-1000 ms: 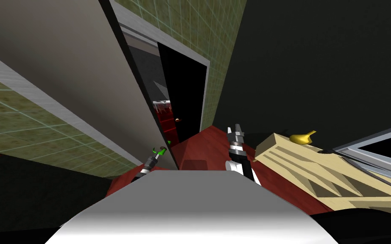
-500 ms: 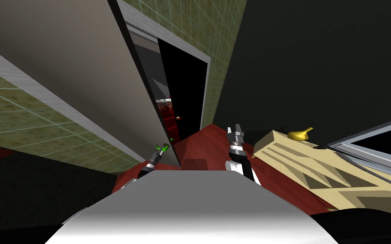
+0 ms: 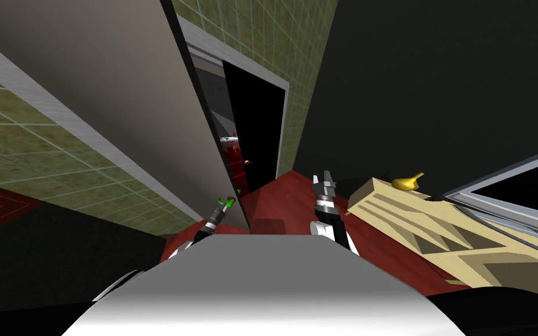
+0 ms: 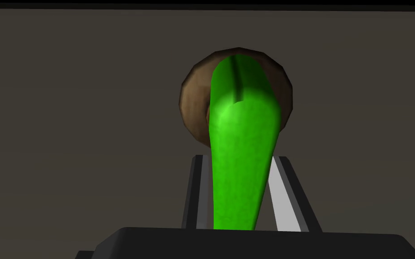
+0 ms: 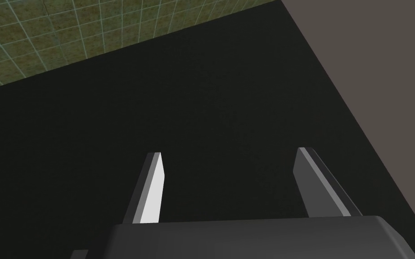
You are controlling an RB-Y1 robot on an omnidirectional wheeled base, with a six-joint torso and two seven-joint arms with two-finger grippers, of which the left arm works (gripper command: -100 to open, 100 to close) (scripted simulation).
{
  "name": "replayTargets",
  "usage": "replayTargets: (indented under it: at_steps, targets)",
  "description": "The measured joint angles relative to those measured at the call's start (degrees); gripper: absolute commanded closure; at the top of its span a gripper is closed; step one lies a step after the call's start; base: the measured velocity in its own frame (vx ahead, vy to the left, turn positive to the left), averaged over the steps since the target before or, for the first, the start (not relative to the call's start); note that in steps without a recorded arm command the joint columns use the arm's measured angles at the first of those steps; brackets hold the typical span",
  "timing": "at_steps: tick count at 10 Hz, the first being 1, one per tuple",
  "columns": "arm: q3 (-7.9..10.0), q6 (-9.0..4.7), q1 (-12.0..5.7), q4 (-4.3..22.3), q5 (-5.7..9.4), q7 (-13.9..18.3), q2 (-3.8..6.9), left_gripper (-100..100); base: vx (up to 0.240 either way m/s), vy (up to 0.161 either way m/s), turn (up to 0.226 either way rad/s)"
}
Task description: Pull the door open
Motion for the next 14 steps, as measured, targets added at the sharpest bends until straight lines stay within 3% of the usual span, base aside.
replayTargets:
  at_steps: [2,4,8,10,11,12,14]
  targets:
    - [-1.07,0.36,-2.16,1.2,-0.88,0.4,-0.41,100,-0.101,0.137,-0.02]
    - [-1.82,1.34,-2.42,0.1,-1.46,0.4,-0.98,100,-0.071,0.024,-0.107]
    - [-3.53,1.86,-3.33,0.3,1.74,-0.4,0.2,100,-0.216,0.029,-0.15]
    - [-5.08,1.78,-3.34,0.8,3.23,-1.2,0.09,100,-0.188,0.094,-0.153]
    - [-6.05,1.33,-3.9,1.7,3.86,-1.4,-0.21,-100,-0.223,0.069,0.082]
    - [-6.05,1.31,-3.05,0.7,4.14,-1.4,0.21,-100,-0.026,0.094,0.268]
    - [-5.76,0.0,-2.56,1.7,4.43,-0.9,0.91,-100,-0.013,0.035,0.099]
